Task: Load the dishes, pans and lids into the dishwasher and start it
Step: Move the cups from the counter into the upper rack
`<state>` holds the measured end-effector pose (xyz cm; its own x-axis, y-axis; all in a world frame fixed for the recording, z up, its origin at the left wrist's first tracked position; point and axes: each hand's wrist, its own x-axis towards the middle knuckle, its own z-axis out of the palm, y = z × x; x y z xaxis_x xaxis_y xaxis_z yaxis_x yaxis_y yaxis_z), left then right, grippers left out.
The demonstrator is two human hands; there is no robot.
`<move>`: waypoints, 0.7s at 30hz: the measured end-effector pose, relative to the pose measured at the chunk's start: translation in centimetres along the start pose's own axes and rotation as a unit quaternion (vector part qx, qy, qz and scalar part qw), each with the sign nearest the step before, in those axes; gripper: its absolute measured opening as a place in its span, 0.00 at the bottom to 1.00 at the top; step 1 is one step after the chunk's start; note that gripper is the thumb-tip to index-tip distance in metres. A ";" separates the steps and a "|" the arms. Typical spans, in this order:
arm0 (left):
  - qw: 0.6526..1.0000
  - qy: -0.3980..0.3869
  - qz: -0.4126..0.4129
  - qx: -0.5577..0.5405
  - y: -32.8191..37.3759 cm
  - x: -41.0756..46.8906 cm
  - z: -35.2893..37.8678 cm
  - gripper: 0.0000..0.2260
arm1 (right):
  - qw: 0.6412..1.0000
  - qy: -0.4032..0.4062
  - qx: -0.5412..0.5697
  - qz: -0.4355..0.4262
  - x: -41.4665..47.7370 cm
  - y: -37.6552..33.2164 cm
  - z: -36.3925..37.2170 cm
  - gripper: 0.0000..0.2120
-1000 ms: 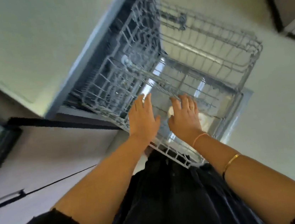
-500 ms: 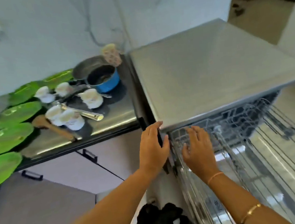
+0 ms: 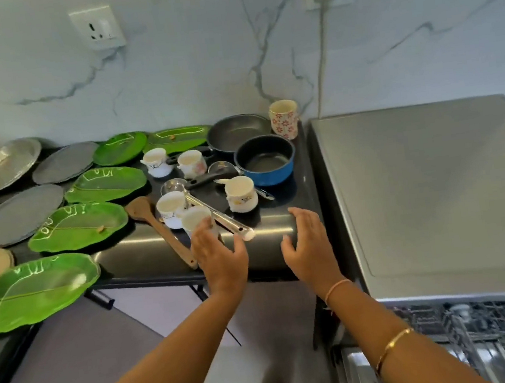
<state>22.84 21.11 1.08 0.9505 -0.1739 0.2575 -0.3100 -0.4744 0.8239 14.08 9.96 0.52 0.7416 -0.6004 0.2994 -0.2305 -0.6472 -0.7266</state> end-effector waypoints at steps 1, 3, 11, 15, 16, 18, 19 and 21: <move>1.000 0.010 -0.013 0.002 -0.3 1.0 -0.2 0.29 | 1.000 -0.005 0.011 0.009 1.3 -0.6 0.7 0.23; 0.999 0.016 -0.039 0.011 -0.9 3.3 -0.5 0.32 | 0.999 -0.014 0.031 0.029 4.1 -1.6 2.2 0.25; 0.984 -0.044 -0.141 0.097 -3.3 7.9 -1.5 0.39 | 0.991 -0.036 0.034 0.126 11.0 -3.2 8.0 0.35; 0.975 -0.078 -0.165 0.125 -4.7 8.5 -1.4 0.38 | 0.989 -0.008 -0.008 0.147 11.7 -2.7 9.9 0.35; 0.975 -0.080 -0.164 0.127 -4.8 8.5 -1.4 0.37 | 0.988 -0.001 -0.016 0.152 11.8 -2.6 10.1 0.36; 0.975 -0.078 -0.159 0.136 -5.2 8.6 -1.4 0.37 | 0.988 0.000 -0.031 0.153 12.0 -2.5 10.4 0.36; 0.975 -0.076 -0.158 0.139 -5.2 8.6 -1.4 0.36 | 0.988 -0.002 -0.039 0.150 12.1 -2.4 10.4 0.36; 0.975 -0.068 -0.161 0.138 -5.2 8.6 -1.5 0.35 | 0.988 -0.007 -0.051 0.147 12.1 -2.3 10.3 0.35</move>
<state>32.71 23.35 -0.27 0.9937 -0.0819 -0.0759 -0.0087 -0.7344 0.6786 30.12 9.04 -0.53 0.6414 -0.7635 0.0750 -0.4996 -0.4899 -0.7144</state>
